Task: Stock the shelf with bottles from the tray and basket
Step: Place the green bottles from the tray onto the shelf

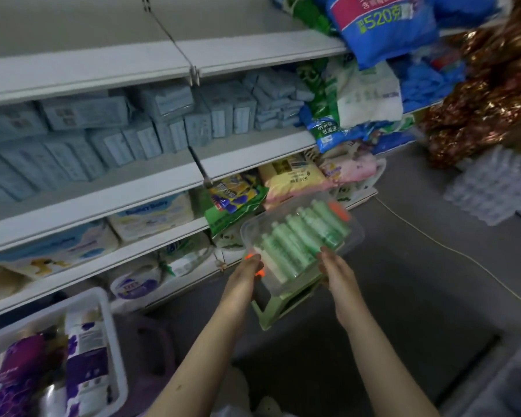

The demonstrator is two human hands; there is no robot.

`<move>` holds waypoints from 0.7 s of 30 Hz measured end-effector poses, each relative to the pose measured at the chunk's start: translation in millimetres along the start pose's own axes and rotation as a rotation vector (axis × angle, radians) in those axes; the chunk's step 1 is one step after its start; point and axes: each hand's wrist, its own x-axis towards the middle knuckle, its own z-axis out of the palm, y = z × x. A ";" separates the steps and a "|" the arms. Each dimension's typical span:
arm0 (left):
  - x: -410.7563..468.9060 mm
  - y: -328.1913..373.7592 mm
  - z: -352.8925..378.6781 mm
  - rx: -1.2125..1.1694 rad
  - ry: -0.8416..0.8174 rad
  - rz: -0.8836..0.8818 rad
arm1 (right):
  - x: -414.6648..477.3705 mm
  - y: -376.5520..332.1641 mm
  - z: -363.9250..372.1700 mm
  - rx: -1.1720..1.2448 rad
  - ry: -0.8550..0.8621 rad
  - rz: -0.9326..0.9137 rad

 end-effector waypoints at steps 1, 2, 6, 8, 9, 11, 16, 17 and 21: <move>11.1 2.3 2.3 -0.023 -0.013 -0.028 | 10.6 -2.2 0.0 -0.006 0.016 0.018; 21.9 4.3 4.3 -0.037 -0.022 -0.057 | 21.1 -3.8 0.2 -0.015 0.035 0.031; 65.5 11.1 12.6 -0.045 -0.012 -0.142 | 59.1 -9.9 -3.3 0.001 0.089 0.045; 86.3 12.2 17.7 -0.048 -0.014 -0.177 | 76.5 -9.0 -6.1 0.010 0.085 0.065; 93.3 13.5 21.0 -0.054 -0.013 -0.195 | 85.4 -8.2 -8.0 0.004 0.076 0.091; 103.4 15.4 29.0 -0.063 0.006 -0.223 | 103.1 -6.7 -11.8 -0.017 0.040 0.141; 132.4 -1.0 48.1 -0.105 0.195 -0.150 | 154.7 -2.0 -17.9 -0.202 -0.185 0.126; 139.0 -8.1 50.4 -0.136 0.250 -0.132 | 167.3 1.5 -18.7 -0.277 -0.238 0.132; 164.0 -42.8 65.2 -0.406 0.355 -0.243 | 212.8 16.4 -19.6 -0.528 -0.412 0.187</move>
